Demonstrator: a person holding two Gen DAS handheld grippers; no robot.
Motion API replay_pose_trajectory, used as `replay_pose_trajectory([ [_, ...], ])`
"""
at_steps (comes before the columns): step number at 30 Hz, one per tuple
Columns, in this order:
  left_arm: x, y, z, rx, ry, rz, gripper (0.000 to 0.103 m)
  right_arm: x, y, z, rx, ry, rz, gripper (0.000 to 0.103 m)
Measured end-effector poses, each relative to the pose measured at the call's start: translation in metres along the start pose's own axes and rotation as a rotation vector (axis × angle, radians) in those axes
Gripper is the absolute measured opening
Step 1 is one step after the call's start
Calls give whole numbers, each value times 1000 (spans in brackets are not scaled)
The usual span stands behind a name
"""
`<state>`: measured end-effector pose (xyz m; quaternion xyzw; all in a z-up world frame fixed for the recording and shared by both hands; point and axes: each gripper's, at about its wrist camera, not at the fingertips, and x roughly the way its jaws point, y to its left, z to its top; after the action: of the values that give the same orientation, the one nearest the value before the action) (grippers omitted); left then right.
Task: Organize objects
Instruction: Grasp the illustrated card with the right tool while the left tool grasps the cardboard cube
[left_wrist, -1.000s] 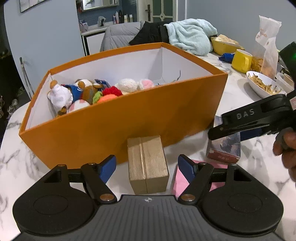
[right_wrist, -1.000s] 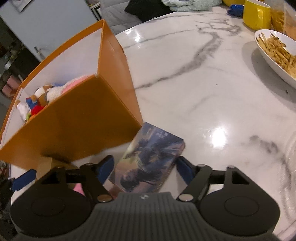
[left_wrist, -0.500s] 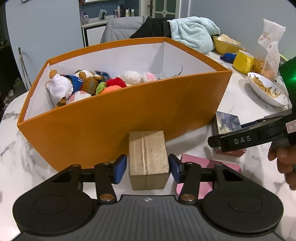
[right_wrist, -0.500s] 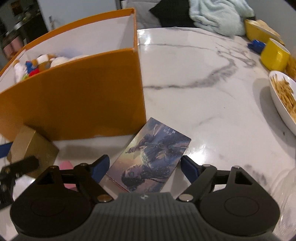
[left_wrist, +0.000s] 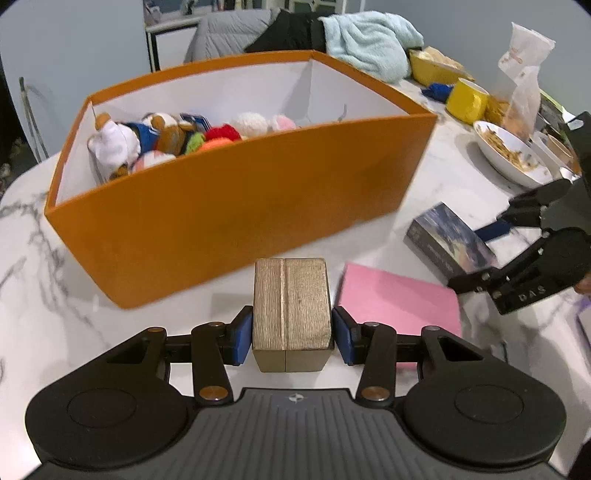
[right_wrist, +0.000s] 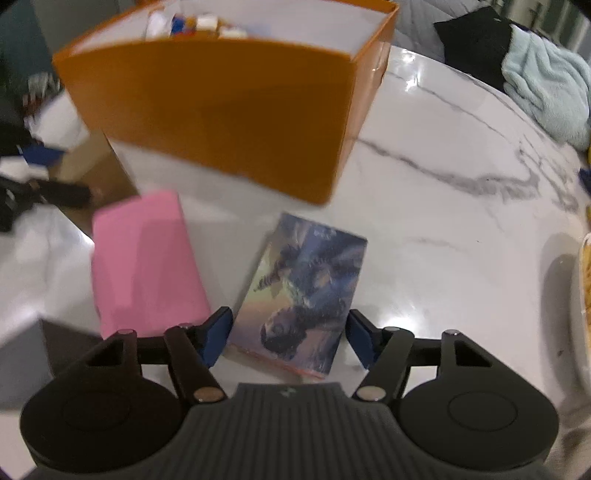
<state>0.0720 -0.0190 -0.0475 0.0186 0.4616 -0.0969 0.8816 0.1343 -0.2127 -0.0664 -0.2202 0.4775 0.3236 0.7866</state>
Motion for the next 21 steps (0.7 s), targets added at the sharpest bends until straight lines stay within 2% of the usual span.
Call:
replay_pose_trajectory([
  [7,2,-10,-6,38,-8,61,57,0,-2,1,57,-23,-50,70],
  [9,6,-12,-5,52,-1,91,68,2,0,6,66,-25,-60,70],
  [11,10,-13,-5,60,1,115,75,4,1,9,77,-29,-67,70],
  [21,23,-9,-8,52,12,155,90,7,-2,12,113,-51,-83,70],
])
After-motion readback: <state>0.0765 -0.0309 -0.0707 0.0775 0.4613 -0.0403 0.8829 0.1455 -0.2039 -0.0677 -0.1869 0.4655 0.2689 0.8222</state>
